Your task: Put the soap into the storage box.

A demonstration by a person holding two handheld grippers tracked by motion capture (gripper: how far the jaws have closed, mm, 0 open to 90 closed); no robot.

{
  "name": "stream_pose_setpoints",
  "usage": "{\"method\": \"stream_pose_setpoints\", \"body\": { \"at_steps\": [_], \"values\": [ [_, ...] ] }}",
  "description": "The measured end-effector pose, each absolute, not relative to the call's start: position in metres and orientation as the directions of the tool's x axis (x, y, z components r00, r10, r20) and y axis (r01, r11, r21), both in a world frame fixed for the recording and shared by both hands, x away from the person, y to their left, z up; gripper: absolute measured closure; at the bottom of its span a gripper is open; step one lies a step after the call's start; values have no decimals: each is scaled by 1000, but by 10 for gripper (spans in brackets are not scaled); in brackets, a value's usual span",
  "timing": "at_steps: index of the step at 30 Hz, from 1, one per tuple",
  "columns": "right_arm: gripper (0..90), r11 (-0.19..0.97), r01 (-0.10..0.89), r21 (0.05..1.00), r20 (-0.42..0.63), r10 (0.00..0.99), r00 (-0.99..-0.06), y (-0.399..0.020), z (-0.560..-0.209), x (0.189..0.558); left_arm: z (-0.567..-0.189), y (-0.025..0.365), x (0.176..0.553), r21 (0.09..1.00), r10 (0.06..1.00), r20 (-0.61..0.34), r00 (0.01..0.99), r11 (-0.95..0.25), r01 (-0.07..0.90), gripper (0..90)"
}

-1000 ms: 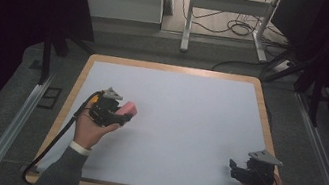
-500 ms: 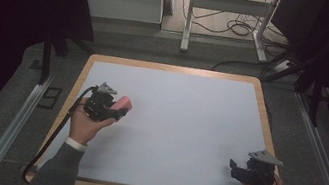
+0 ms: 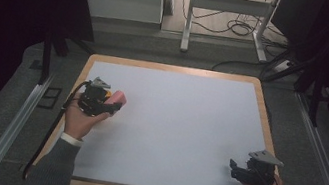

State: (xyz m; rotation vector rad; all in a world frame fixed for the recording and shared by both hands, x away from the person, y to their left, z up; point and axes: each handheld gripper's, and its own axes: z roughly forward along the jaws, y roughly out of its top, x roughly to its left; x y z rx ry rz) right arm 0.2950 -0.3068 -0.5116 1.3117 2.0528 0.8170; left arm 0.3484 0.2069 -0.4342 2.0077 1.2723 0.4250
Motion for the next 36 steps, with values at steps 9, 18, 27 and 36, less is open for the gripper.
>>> {"method": "stream_pose_setpoints", "body": {
  "at_steps": [9,18,27,36],
  "values": [
    [121,332,580,744,-133,924,-359,-307,-512,295,-433,221,356,712,900,-91,425,-239,660,600],
    [121,335,580,743,-135,923,-360,-307,-513,295,-434,235,359,711,914,-96,395,-215,670,600],
    [121,333,580,743,-135,924,-357,-308,-512,295,-438,243,362,700,923,-90,373,-208,683,600],
    [121,332,578,745,-136,925,-356,-308,-512,295,-448,253,367,680,936,-93,339,-189,708,600]
  ]
}}
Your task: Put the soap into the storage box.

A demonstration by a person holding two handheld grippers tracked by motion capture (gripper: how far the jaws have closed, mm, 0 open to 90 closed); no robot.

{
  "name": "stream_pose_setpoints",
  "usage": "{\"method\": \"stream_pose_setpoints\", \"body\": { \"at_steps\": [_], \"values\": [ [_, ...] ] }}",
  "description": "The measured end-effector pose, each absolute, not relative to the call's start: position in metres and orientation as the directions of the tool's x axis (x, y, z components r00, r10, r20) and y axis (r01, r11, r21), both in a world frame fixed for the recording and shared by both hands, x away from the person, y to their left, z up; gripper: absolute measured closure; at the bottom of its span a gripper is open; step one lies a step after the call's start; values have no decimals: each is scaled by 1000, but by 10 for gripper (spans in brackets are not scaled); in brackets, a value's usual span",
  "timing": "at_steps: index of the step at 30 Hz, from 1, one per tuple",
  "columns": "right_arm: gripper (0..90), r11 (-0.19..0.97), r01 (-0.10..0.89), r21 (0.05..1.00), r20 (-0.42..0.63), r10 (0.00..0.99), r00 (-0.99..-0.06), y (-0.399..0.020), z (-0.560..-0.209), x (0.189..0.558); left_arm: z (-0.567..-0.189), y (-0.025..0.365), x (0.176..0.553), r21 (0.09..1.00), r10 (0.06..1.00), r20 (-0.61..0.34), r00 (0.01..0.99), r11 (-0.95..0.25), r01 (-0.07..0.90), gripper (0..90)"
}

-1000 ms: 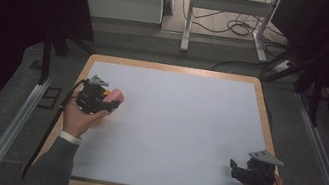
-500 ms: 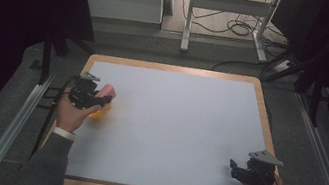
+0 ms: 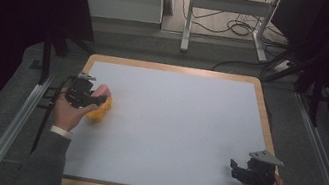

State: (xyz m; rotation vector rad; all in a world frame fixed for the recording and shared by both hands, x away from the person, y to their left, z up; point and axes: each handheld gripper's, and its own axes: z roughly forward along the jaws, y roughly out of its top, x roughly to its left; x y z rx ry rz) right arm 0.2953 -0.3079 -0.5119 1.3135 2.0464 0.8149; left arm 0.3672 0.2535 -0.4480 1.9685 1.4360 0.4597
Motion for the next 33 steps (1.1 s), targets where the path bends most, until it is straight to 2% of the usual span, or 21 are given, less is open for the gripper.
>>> {"method": "stream_pose_setpoints", "body": {
  "at_steps": [28,31,33],
  "values": [
    [121,335,580,743,-138,924,-357,-308,-513,296,-486,262,383,615,949,-109,295,-169,770,594],
    [121,338,576,745,-142,923,-358,-307,-513,296,-481,263,381,640,949,-116,292,-153,753,544],
    [121,340,573,746,-143,922,-361,-307,-513,295,-475,263,379,653,951,-104,291,-155,741,464]
  ]
}}
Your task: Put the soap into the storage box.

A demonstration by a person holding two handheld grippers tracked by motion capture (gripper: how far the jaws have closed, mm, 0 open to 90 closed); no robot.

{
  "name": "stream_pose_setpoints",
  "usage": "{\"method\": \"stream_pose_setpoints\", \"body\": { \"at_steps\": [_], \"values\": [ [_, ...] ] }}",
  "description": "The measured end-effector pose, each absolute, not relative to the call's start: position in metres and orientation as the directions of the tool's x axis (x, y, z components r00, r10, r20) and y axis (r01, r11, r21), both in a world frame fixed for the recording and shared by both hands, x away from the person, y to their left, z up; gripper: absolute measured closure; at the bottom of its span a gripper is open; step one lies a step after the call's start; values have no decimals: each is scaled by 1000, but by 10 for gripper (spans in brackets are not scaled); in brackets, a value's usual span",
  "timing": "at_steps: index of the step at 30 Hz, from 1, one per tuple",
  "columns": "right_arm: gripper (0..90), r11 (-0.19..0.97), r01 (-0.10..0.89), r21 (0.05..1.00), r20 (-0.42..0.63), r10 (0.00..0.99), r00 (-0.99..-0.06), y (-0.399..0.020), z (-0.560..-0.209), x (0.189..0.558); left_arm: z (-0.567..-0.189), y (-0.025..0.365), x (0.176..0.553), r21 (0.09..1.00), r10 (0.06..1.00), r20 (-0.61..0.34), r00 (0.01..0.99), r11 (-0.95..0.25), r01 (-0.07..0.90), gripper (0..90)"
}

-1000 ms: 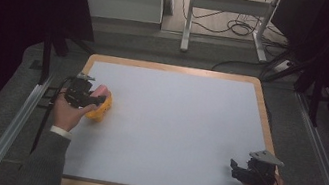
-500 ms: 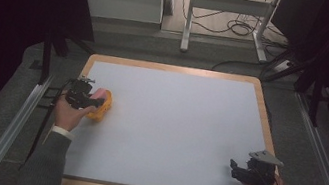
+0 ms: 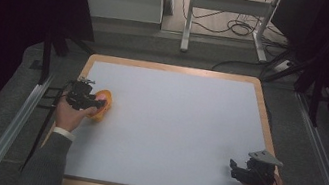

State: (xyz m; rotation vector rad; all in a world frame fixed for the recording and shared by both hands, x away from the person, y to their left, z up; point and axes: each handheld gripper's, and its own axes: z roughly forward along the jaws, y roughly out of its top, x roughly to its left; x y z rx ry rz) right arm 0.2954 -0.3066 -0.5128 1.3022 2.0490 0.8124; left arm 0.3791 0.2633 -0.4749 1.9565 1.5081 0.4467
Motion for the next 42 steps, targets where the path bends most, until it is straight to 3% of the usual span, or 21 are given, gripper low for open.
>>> {"method": "stream_pose_setpoints", "body": {
  "at_steps": [1,3,12,20,42],
  "values": [
    [121,340,572,747,-144,922,-360,-307,-512,295,-470,264,376,670,951,-109,291,-146,728,383],
    [121,339,571,747,-144,922,-360,-307,-512,295,-467,264,374,677,951,-102,293,-149,721,330],
    [121,338,571,748,-144,923,-358,-307,-512,295,-455,254,350,724,924,-97,371,-190,663,292],
    [121,338,567,751,-145,923,-358,-308,-511,294,-462,248,321,742,887,-100,450,-236,628,305],
    [121,338,551,763,-155,923,-351,-306,-507,292,-503,249,286,708,872,-166,460,-219,672,315]
  ]
}}
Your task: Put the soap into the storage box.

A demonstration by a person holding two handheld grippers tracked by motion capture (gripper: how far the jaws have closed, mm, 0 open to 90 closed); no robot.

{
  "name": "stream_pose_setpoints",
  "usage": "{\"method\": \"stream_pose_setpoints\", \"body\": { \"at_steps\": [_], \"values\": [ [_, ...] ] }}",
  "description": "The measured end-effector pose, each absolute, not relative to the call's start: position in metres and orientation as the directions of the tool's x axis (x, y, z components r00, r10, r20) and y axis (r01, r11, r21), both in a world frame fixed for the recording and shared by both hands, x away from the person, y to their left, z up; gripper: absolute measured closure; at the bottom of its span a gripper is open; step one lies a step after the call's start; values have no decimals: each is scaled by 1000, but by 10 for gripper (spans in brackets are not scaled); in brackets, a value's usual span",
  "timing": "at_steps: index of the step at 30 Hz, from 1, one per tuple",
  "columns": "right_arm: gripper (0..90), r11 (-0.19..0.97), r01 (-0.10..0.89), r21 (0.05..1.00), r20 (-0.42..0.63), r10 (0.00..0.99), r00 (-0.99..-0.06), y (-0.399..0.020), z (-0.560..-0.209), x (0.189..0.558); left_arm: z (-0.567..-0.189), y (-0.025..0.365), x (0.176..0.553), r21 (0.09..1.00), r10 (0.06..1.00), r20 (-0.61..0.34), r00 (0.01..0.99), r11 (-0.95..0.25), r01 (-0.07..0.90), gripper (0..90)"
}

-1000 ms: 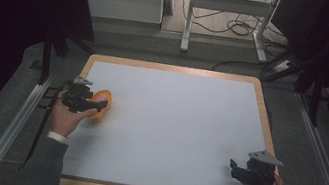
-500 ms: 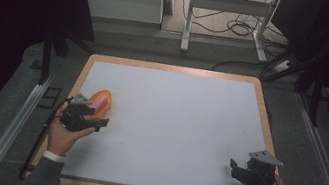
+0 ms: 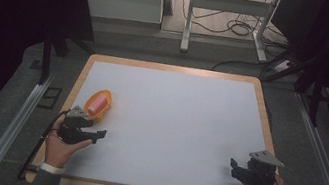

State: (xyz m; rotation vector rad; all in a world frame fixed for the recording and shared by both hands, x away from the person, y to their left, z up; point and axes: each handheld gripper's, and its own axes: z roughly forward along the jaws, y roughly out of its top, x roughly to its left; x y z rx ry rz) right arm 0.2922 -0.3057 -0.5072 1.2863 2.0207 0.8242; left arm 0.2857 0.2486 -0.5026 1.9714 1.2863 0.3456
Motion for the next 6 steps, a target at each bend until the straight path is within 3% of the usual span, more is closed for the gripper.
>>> {"method": "stream_pose_setpoints", "body": {
  "at_steps": [6],
  "values": [
    [122,326,544,773,-152,928,-340,-309,-505,291,-501,256,284,717,878,-172,447,-200,668,314]
  ]
}}
